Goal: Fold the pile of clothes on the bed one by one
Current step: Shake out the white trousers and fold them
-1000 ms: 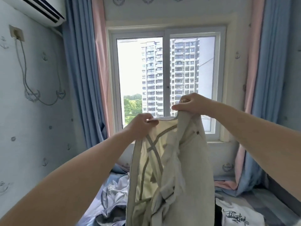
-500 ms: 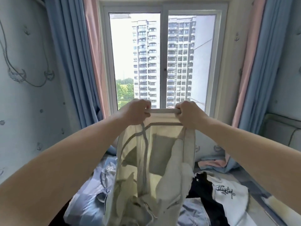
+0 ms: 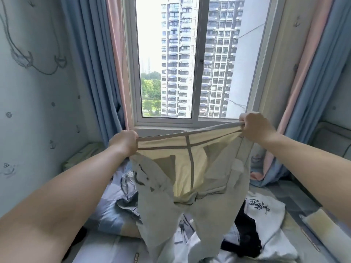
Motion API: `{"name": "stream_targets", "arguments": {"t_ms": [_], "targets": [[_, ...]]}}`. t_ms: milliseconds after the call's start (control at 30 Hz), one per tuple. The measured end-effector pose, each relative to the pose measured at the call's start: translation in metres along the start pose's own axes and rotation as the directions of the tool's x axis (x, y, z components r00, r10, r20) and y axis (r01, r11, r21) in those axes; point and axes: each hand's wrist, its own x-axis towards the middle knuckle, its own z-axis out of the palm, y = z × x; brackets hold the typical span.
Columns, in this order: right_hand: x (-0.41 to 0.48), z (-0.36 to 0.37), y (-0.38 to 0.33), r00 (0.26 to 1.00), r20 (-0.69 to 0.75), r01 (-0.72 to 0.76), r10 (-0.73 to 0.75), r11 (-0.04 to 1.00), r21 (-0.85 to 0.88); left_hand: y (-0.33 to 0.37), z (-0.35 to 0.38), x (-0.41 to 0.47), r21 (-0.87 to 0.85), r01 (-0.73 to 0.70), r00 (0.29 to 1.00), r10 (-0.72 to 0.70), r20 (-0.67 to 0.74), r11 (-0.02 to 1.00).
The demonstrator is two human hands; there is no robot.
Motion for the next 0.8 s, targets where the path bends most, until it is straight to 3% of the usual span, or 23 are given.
{"name": "stream_targets", "arguments": {"t_ms": [167,267,367,400,467,533,567,700,800], "targets": [[-0.017,0.016,0.031,0.996,0.034,-0.082,0.086,0.990,-0.117,-0.014,0.011,-0.007,-0.010,0.048,0.997,-0.048,0.066,0.999],[-0.024,0.019,0.041,0.982,0.085,-0.156,0.168,0.980,-0.126,-0.019,0.014,-0.017,-0.051,0.165,0.978,-0.156,0.138,0.985],[-0.029,0.020,0.046,0.938,0.223,-0.289,0.265,0.954,0.083,-0.030,0.021,-0.017,-0.211,0.373,0.899,-0.295,0.324,0.904],[-0.030,0.021,0.044,0.905,0.286,-0.381,0.314,0.897,0.222,-0.034,0.024,-0.017,-0.290,0.452,0.853,-0.314,0.417,0.844],[-0.033,0.021,0.039,0.794,0.431,-0.601,0.430,0.663,0.446,-0.039,0.028,-0.018,-0.371,0.561,0.775,-0.312,0.550,0.740],[-0.035,0.021,0.037,0.683,0.546,-0.730,0.484,0.448,0.516,-0.041,0.028,-0.021,-0.359,0.593,0.741,-0.314,0.593,0.720],[-0.035,0.020,0.037,0.653,0.583,-0.757,0.484,0.388,0.525,-0.042,0.027,-0.021,-0.346,0.595,0.733,-0.312,0.605,0.725],[-0.031,0.022,0.042,0.649,0.612,-0.759,0.452,0.340,0.555,-0.044,0.020,-0.020,-0.290,0.603,0.701,-0.320,0.637,0.744],[-0.031,0.023,0.046,0.668,0.612,-0.743,0.424,0.327,0.584,-0.040,0.010,-0.018,-0.332,0.565,0.745,-0.293,0.599,0.755]]}}
